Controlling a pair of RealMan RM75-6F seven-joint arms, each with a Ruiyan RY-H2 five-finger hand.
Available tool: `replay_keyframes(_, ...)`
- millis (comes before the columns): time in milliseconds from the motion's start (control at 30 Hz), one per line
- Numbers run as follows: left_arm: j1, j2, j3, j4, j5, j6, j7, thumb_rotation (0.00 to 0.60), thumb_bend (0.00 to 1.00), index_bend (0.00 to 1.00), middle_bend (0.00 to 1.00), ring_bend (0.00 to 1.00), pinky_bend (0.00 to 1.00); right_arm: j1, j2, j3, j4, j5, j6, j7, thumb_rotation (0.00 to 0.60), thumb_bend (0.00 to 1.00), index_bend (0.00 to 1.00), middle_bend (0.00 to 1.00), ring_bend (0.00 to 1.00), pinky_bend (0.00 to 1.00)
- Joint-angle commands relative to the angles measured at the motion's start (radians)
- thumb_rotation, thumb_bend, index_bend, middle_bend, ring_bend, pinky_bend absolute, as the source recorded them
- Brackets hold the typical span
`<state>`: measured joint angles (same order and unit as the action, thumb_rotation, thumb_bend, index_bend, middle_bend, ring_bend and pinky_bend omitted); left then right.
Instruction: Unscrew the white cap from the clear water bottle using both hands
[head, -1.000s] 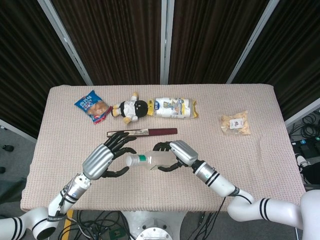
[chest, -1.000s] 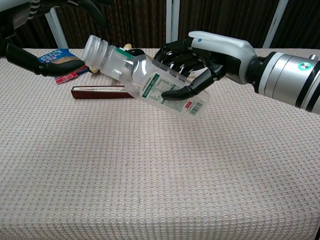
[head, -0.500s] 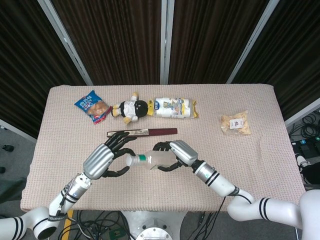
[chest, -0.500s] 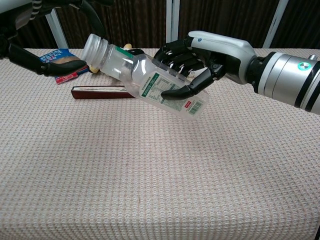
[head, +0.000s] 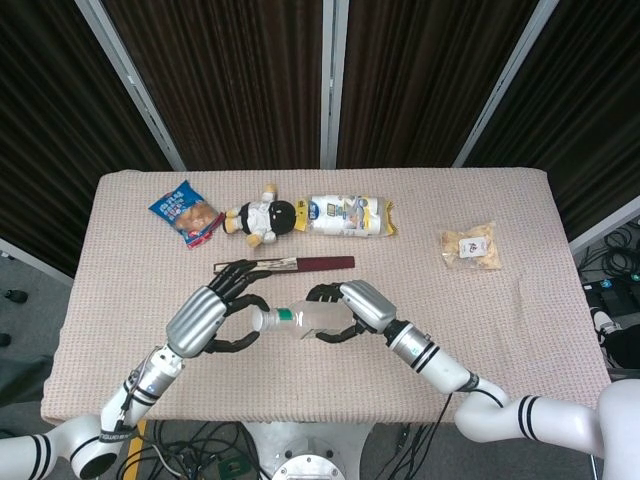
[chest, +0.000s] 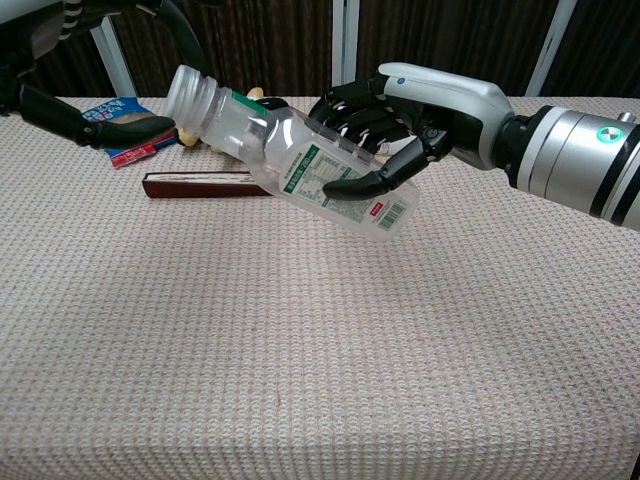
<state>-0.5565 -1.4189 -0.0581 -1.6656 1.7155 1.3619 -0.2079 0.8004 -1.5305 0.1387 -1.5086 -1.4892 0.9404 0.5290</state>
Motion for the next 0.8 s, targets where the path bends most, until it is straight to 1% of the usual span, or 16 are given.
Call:
replay_keyframes(33,0.001,-0.001,-0.001,0.003,0.000,0.003,-0.002,0.600,0.31,0.47,0.11,0.04,0.06,-0.001,0.000,-0.001,0.002,-0.001,0.002,0.003,0.600,0.38,0.56,0.51,0.40,0.55)
replay_keyframes(533,0.005,0.001,-0.005,0.004,0.004,0.015,-0.003,0.600,0.33,0.48,0.13,0.04,0.06,-0.010,-0.003,-0.004,0.010,-0.012,0.030,0.004,0.600,0.38,0.56,0.51,0.40,0.55)
replay_keyframes(800,0.012,0.021,-0.006,0.011,0.000,0.020,0.011,0.600,0.33,0.48,0.13,0.04,0.06,-0.027,0.027,-0.019,0.001,-0.018,0.043,-0.009,0.600,0.38,0.56,0.51,0.40,0.55)
